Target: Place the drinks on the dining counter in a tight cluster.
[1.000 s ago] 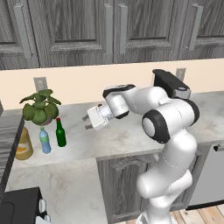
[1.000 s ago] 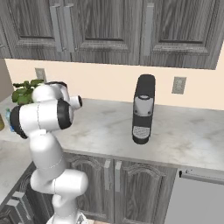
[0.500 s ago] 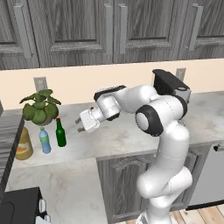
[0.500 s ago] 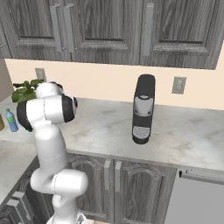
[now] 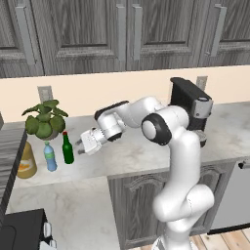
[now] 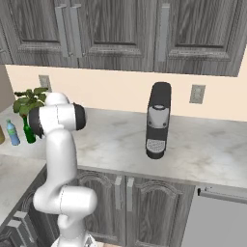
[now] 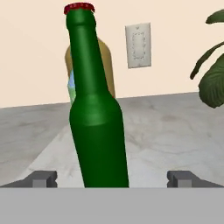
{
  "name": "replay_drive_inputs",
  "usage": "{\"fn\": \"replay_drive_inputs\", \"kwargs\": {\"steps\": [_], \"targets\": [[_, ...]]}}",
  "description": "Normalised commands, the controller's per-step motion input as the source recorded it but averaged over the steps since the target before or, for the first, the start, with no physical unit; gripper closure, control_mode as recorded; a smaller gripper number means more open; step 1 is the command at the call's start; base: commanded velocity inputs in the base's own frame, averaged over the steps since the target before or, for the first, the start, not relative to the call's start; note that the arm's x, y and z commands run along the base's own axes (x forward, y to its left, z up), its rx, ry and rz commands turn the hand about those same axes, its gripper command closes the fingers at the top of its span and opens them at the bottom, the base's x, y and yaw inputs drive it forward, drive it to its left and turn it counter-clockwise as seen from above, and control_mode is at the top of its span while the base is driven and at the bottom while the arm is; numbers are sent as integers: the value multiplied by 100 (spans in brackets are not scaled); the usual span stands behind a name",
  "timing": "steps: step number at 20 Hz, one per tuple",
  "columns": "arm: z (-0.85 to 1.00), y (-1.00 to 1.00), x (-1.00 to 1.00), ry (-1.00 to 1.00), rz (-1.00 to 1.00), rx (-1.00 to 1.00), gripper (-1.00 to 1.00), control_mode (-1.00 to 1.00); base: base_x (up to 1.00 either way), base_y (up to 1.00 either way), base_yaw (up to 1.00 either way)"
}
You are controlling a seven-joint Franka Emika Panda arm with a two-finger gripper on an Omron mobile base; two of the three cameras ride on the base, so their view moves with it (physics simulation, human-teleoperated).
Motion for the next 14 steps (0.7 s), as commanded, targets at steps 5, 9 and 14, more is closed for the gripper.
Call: {"fn": "replay_drive_inputs", "kwargs": {"steps": [5, 9, 14], "targets": [[-6, 22, 2, 0, 0, 0, -100, -100, 0, 0, 0], [-8, 29, 0, 0, 0, 0, -100, -100, 0, 0, 0], [-13, 23, 3, 0, 0, 0, -100, -100, 0, 0, 0]]}}
